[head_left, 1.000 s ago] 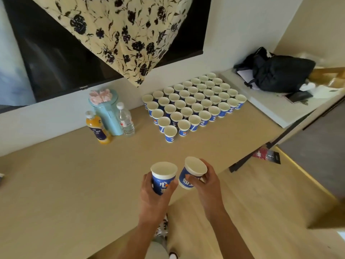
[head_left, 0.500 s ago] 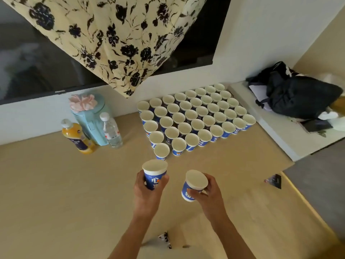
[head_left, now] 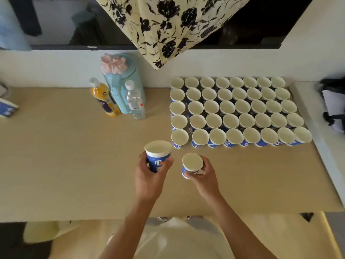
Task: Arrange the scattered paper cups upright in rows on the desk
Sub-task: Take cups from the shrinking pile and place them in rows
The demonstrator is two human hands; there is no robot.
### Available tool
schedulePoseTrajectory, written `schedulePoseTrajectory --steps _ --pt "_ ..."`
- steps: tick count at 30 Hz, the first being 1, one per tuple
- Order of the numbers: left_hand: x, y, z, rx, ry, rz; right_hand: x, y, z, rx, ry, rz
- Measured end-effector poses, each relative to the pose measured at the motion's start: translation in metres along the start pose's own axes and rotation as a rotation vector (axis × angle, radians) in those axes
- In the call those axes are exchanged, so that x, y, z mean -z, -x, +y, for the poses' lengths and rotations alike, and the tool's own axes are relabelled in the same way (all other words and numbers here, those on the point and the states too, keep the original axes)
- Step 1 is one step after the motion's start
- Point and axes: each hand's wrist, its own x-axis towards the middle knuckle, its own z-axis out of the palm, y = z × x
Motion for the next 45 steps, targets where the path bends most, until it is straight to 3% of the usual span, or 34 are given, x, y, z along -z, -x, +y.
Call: schedulePoseTrajectory --steps 9,26,35,39,43,45 --pt "-0.017 0.013 -0.001 -0.020 -0.031 0.031 -0.014 -0.043 0.027 0.103 0.208 -0.094" --pt "-0.015 0.002 -0.006 -0.009 -0.060 -0.032 -0.028 -0.064 0.046 0.119 0.073 -0.087" --pt "-0.014 0.002 -0.006 -0.028 -0.101 -0.097 -0.018 -0.054 0.051 0.090 0.195 0.041" --pt "-0.019 0.003 -0.001 -0.046 -0.125 -0.148 0.010 -0.028 0.022 0.088 0.015 0.160" --pt "-0.040 0.004 0.001 -0.086 -0.158 -0.267 0.048 -0.004 -0.014 -0.023 -0.345 -0.166" --pt "-0.055 0.007 0.000 -0.132 -0.190 -0.341 0.063 0.001 -0.020 -0.018 -0.333 -0.299"
